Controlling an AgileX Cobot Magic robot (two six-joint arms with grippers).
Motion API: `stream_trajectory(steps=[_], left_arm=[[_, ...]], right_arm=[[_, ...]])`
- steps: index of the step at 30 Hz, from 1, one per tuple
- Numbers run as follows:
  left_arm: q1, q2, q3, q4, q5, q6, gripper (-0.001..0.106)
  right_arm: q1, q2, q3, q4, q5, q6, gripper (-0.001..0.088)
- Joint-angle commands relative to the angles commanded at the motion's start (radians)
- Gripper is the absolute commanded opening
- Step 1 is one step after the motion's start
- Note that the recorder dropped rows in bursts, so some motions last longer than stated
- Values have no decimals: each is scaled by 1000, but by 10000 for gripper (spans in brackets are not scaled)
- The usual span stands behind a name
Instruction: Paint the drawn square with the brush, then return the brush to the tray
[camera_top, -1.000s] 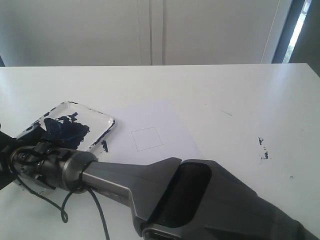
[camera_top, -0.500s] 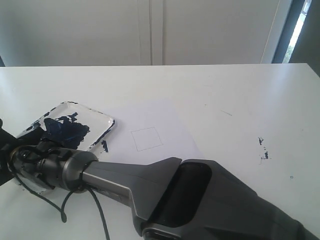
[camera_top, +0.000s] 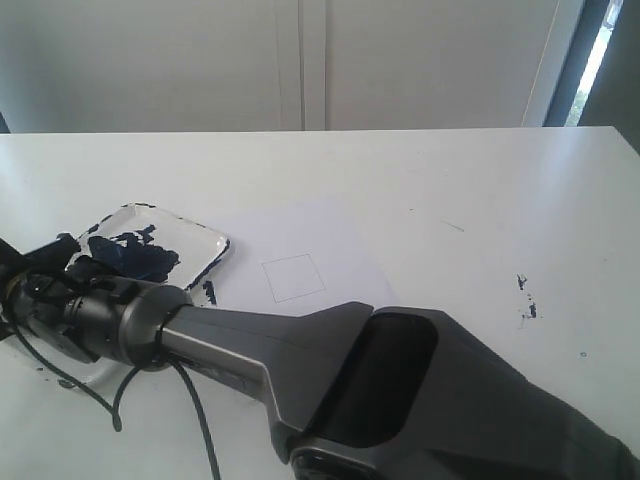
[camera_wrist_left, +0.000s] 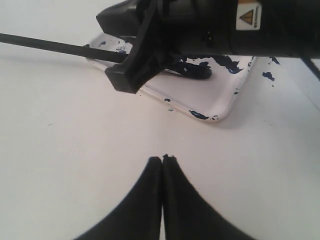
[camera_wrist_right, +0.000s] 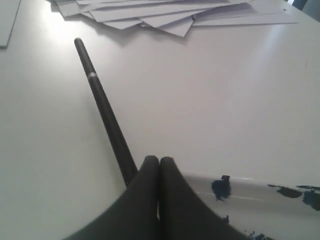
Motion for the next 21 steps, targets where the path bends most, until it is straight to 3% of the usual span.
stream_trajectory(steps=[12, 16, 18, 21], left_arm=[[0, 0, 0, 0, 0, 0, 49], [0, 0, 0, 0, 0, 0, 49], [0, 0, 0, 0, 0, 0, 49], [0, 0, 0, 0, 0, 0, 49]], right_arm=[[0, 0, 0, 0, -51, 5, 14], [0, 0, 0, 4, -43, 72, 21], [0, 0, 0, 4, -39, 101, 68], [0, -2, 0, 4, -3, 146, 224]])
